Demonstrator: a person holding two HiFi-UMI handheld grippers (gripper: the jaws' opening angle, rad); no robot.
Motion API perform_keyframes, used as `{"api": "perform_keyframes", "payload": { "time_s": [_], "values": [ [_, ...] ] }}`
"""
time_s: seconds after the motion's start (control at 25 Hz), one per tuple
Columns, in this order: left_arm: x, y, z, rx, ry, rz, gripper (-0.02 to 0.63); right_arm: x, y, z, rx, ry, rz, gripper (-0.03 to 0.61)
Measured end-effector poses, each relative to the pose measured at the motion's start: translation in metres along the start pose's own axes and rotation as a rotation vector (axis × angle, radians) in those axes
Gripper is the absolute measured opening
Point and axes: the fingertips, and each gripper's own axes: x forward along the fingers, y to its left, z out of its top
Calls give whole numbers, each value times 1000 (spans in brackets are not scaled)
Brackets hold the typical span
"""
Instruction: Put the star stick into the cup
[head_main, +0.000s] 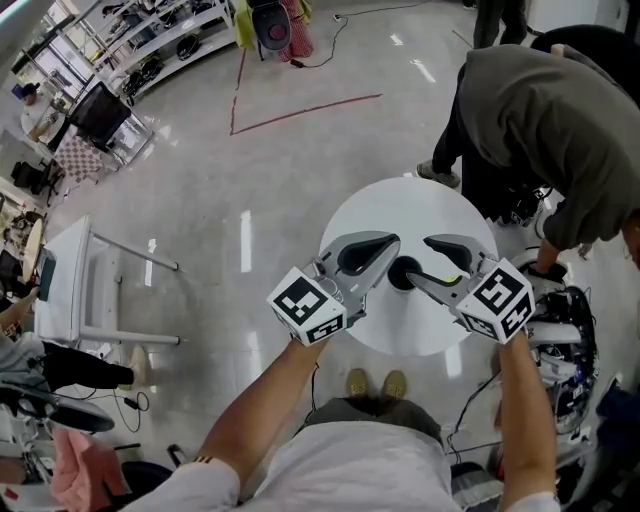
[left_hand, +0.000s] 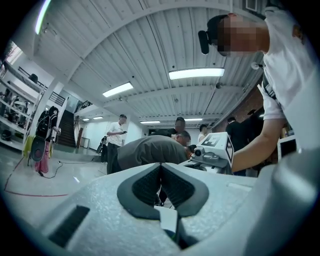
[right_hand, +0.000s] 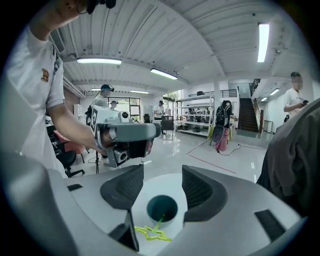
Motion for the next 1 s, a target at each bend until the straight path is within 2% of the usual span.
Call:
{"api": "perform_keyframes", "payload": {
  "time_s": [0.36, 0.72, 1.0],
  "values": [
    [-4, -10, 34, 74, -53, -19, 15, -26, -2, 52, -18, -194, -45, 208],
    [-13, -27, 85, 126, -134, -38, 15, -65, 14, 108, -95, -353, -114, 59],
    [-15, -41, 105, 145, -169, -54, 15, -82, 25, 127, -122, -413, -128, 23]
  ]
}}
